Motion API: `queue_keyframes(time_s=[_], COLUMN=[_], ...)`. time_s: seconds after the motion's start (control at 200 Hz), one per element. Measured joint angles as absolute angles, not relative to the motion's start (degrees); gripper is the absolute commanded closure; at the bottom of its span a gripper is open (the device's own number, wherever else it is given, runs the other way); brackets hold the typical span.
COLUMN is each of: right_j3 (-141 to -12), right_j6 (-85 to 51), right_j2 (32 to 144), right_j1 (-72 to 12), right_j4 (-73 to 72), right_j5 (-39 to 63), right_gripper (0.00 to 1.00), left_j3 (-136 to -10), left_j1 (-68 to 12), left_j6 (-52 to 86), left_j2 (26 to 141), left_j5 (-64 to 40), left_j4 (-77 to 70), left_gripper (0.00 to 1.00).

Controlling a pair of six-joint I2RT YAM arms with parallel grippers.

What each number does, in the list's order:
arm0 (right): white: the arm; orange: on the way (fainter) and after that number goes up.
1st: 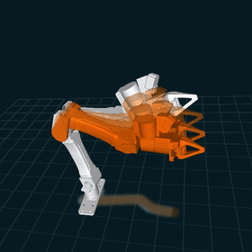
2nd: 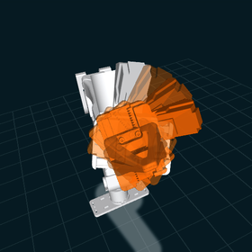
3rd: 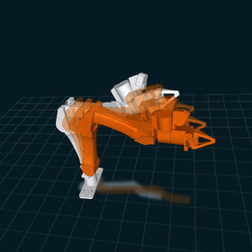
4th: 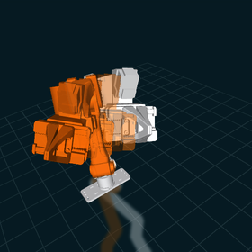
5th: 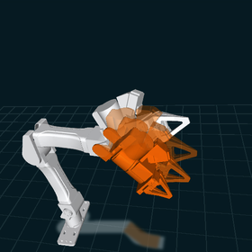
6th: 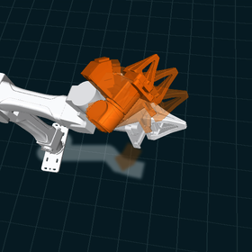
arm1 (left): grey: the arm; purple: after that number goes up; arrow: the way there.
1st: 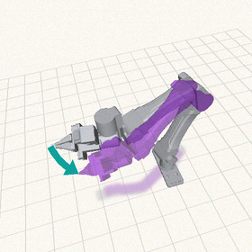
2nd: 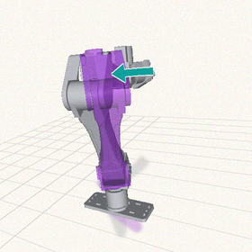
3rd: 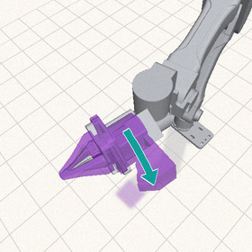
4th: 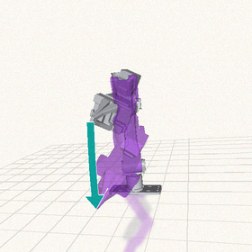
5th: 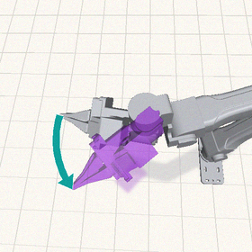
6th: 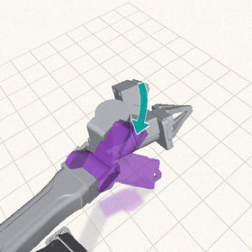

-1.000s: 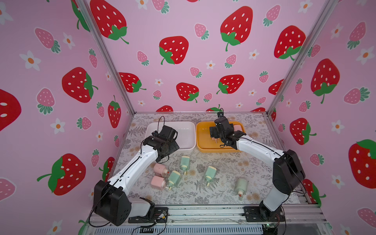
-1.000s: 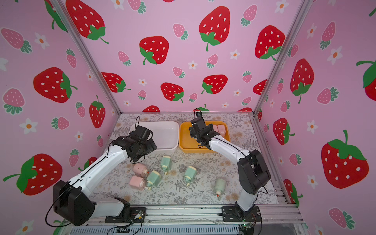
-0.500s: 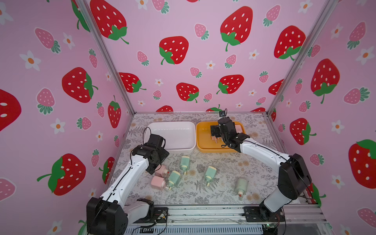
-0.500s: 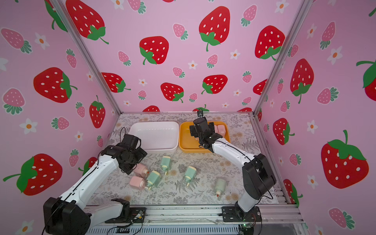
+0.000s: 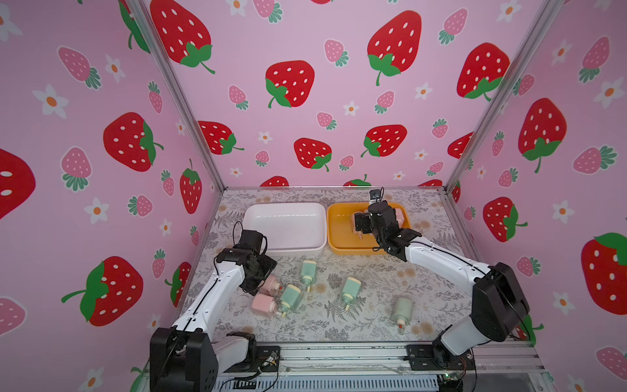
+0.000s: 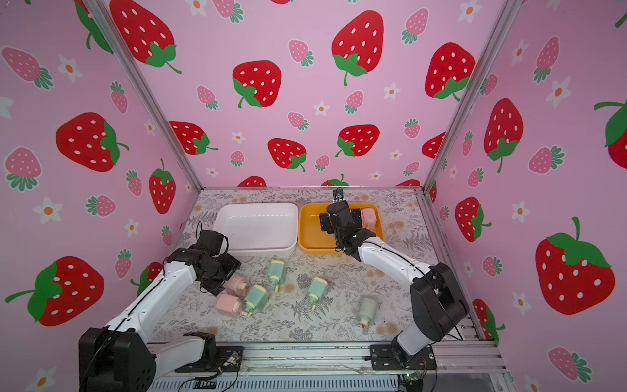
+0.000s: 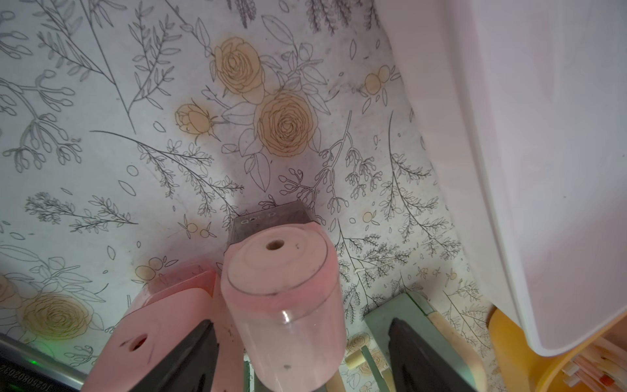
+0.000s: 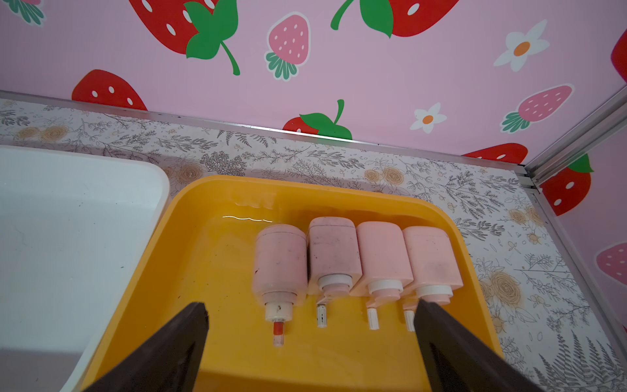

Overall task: Place the pencil sharpeners by color into the storage box
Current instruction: Pick up the pencil sharpener from the center of the board.

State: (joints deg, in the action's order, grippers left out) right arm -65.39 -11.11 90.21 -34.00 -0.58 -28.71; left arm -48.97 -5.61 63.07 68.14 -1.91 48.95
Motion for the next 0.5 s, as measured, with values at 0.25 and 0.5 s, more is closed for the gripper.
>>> queue_keyframes(time_s=[0.25, 0.5], right_j3=[-65.39, -65.39], right_j6=[-11.16, -11.29], right_j2=[89.86, 89.86], right_j1=[-34.11, -34.46], right_j4=[-1.15, -1.19], right_j5=[-28.60, -28.47], right_gripper=[0.00, 0.00], left_j3=[-46.04, -44.77], left_j1=[-4.01, -3.31], left_j6=[62.81, 62.08], left_j2=[68.20, 70.72], left_j5=[-1.48, -2.61], left_j4=[46.24, 43.55], left_gripper=[0.21, 0.33])
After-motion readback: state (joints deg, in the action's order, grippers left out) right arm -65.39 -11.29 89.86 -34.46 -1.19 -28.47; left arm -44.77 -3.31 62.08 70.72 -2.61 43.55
